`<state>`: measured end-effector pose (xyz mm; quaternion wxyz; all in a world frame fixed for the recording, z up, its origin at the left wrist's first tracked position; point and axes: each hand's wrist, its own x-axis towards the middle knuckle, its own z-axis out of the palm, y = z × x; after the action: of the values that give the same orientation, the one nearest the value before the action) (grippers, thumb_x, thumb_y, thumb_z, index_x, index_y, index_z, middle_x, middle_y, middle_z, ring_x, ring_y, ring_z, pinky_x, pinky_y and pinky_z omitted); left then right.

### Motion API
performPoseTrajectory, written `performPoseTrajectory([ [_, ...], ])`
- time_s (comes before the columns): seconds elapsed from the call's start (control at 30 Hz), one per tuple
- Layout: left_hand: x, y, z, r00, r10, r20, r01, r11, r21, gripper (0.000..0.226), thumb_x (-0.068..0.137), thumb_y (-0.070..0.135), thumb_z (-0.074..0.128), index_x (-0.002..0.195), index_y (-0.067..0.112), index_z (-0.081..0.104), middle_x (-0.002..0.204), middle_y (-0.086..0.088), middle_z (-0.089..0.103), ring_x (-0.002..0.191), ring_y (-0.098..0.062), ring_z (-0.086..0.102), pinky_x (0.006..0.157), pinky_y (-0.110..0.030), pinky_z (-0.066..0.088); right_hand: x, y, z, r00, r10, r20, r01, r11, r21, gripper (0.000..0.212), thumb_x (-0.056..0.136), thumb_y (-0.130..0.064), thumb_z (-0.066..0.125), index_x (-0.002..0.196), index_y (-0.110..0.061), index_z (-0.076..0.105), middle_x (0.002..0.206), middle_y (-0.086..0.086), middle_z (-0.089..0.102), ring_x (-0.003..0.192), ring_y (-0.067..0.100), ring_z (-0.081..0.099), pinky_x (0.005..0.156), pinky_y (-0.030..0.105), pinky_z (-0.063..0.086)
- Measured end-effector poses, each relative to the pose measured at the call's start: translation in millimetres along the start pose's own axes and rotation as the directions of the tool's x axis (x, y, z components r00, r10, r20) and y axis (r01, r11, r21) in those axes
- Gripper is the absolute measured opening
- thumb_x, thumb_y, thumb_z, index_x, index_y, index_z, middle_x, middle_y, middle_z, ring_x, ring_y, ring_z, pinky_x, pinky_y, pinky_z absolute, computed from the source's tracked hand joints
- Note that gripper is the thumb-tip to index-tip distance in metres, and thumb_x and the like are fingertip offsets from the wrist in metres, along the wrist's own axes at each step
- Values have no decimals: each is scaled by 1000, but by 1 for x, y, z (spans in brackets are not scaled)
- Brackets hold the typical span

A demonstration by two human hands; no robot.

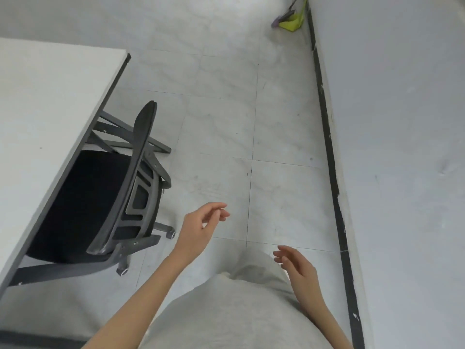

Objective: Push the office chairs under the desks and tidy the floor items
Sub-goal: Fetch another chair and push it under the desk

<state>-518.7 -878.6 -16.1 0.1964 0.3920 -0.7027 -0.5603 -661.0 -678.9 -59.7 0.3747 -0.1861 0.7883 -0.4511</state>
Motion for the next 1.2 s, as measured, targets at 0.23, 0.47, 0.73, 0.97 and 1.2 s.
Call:
performPoseTrajectory([
  [0.23,67,-16,-5,934,-185,-304,172,983,-68,29,93,5,47,95,29,61,84,11,71,81,0,65,71,-6,44,172,-97,32,902,-139,409,213,967,-141,31,92,-1,49,99,-29,62,95,-7,70,85,3,66,76,12,47],
  [0.47,81,-10,-6,519,-396,-758,347,907,-237,34,92,2,46,93,33,60,92,28,66,84,4,63,71,-3,43,302,-232,106,544,-271,794,550,830,-94,23,93,-5,48,104,-21,59,94,-6,69,86,-1,64,77,9,46],
  [0.73,83,6,-45,238,-113,-965,596,801,53,27,84,3,62,109,12,64,109,8,62,101,-2,52,89,-7,36,308,-303,216,-65,-365,929,947,271,173,36,89,-15,55,124,-11,54,123,-1,59,114,9,51,96,12,31],
  [0.97,79,-39,-86,333,-371,-867,864,488,123,35,88,24,56,122,12,54,123,-4,61,115,-23,53,104,-35,33,301,-287,283,-300,-48,953,939,-189,286,45,85,-22,61,127,-8,52,126,6,59,119,24,51,102,35,35],
  [1.2,81,-50,-94,300,-348,-888,841,536,74,21,87,27,59,100,11,58,98,-1,63,88,-21,56,69,-28,42,310,-272,294,-276,-199,940,958,-131,254,28,75,-6,63,102,-7,67,99,5,71,93,28,64,86,37,45],
])
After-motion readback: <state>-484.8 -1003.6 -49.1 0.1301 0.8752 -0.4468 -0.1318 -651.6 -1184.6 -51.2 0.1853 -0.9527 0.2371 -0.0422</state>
